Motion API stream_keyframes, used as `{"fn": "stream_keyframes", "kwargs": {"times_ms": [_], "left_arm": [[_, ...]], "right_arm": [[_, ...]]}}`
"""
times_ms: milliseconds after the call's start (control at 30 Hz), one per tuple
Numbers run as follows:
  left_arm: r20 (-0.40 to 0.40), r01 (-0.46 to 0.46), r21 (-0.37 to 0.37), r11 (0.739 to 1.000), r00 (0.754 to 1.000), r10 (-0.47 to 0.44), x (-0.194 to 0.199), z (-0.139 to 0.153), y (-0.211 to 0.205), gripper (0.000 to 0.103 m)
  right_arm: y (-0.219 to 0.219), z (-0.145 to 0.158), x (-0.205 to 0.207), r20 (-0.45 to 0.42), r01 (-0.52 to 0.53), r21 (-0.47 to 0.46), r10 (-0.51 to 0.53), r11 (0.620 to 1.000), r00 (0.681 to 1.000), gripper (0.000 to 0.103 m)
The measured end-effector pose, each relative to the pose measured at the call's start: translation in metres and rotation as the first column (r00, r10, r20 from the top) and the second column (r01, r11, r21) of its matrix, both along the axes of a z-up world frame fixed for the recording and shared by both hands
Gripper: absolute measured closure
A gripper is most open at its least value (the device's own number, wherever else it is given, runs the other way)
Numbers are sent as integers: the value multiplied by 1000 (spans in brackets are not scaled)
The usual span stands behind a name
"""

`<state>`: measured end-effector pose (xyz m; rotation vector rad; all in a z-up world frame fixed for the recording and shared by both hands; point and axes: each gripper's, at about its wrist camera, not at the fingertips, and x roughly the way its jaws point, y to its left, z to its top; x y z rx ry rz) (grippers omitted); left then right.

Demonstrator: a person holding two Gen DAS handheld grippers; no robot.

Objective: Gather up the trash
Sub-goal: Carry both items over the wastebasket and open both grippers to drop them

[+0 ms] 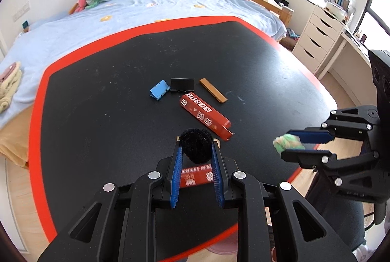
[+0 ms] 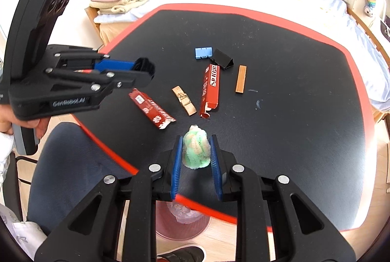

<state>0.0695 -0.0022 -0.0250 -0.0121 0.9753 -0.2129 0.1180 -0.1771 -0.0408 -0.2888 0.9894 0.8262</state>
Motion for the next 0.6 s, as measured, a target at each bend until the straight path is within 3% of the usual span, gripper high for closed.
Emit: {"fn": "stream_keyframes", "kwargs": {"times_ms": [267, 600], "left_arm": [[39, 12, -9, 1000, 999, -12, -41, 16, -11, 80], [36, 51, -34, 998, 998, -50, -85, 12, -26, 80]], "right_arm": [[-14, 17, -30, 23, -2, 26, 2, 1000, 1000, 81], [-27, 22, -66, 37, 1, 45, -2, 999, 999, 81]]}}
